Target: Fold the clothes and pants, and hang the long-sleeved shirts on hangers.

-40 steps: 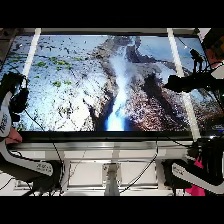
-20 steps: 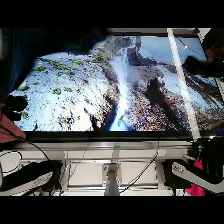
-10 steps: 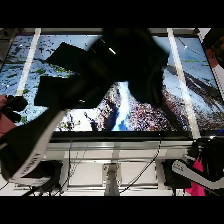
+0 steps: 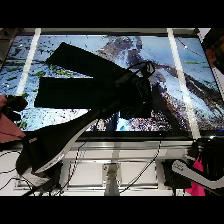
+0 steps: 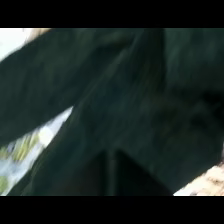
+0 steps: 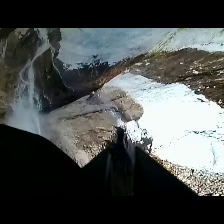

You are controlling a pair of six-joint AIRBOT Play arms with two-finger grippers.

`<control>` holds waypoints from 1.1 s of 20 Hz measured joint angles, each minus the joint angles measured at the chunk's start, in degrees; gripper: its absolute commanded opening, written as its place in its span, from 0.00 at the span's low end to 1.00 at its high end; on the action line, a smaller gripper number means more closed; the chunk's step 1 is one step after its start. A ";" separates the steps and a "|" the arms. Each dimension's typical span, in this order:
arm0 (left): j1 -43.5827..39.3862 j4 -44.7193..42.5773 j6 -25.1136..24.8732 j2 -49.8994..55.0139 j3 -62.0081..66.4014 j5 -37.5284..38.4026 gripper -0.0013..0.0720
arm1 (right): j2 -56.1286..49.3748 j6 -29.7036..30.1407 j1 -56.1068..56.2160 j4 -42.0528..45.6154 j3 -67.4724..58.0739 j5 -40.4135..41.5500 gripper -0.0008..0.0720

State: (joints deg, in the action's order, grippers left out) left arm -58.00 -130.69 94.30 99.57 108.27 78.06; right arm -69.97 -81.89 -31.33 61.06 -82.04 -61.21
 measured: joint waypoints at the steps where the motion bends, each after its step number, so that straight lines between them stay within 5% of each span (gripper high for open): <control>1: 0.57 -0.55 -0.39 -0.11 0.00 1.51 0.02 | -0.28 0.04 0.00 0.02 0.04 -1.70 0.05; 5: 6.03 2.91 -1.53 -0.85 -0.15 4.92 0.02 | -2.29 1.68 -0.07 -1.88 2.38 -7.30 0.05; 12: 19.91 27.93 -5.73 -6.93 -10.36 2.54 0.02 | -4.48 11.41 0.22 -17.09 29.64 -11.04 0.06; 13: 20.90 30.53 -6.54 -8.31 -13.20 1.01 0.02 | -4.57 12.35 0.68 -19.17 34.38 -10.08 0.09; 15: 22.21 36.65 -9.53 -10.82 -18.69 -3.17 0.02 | -4.61 13.38 2.27 -21.84 41.33 -7.78 0.50; 16: 22.49 40.50 -11.61 -11.58 -20.87 -5.33 0.02 | -4.63 13.44 3.37 -22.73 43.71 -6.60 0.58; 20: 22.25 52.48 -17.44 -12.37 -24.85 -12.57 0.06 | -4.68 12.59 9.62 -24.57 48.43 -1.51 0.58; 22: 21.09 56.22 -20.79 -12.41 -25.55 -14.75 0.64 | -4.70 11.72 12.48 -24.92 49.24 1.97 0.58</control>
State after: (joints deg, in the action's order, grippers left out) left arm -36.91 -74.48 73.52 87.15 82.72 63.31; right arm -74.67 -70.17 -18.85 36.14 -32.80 -59.24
